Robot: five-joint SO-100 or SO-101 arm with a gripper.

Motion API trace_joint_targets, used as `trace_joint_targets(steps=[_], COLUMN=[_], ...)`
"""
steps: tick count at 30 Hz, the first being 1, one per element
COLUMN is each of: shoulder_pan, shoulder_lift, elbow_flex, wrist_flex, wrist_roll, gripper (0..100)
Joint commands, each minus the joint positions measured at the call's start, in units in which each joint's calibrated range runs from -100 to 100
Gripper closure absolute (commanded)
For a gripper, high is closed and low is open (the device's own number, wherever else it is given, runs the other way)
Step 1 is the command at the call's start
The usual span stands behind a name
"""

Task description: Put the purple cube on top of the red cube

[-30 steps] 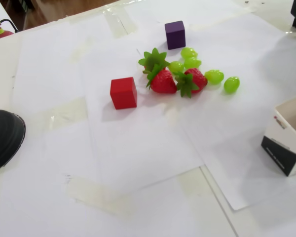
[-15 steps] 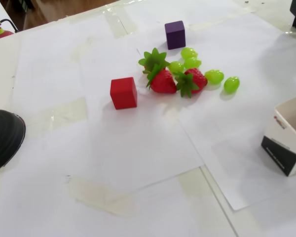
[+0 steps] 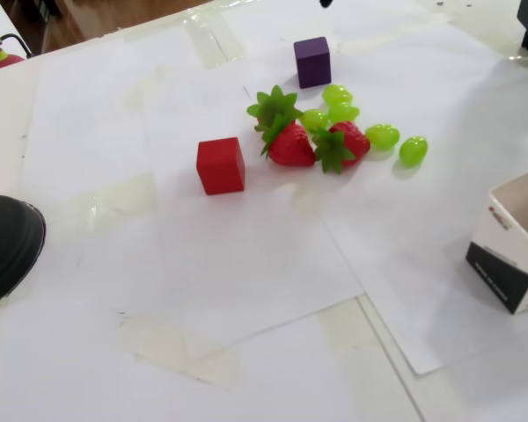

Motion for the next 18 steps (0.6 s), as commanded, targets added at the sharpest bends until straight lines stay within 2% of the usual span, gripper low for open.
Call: trace_joint_targets(steps=[1, 8, 18], shoulder_pan=[0.9, 1.0, 1.4], shoulder_lift=[-0.1, -1.1, 2.5], elbow_flex=[1.7, 6.2, 9.5], wrist_flex=[-3.0, -6.5, -12.1], wrist_roll=[-0.6, -2.5, -3.9], gripper=[86, 71, 69])
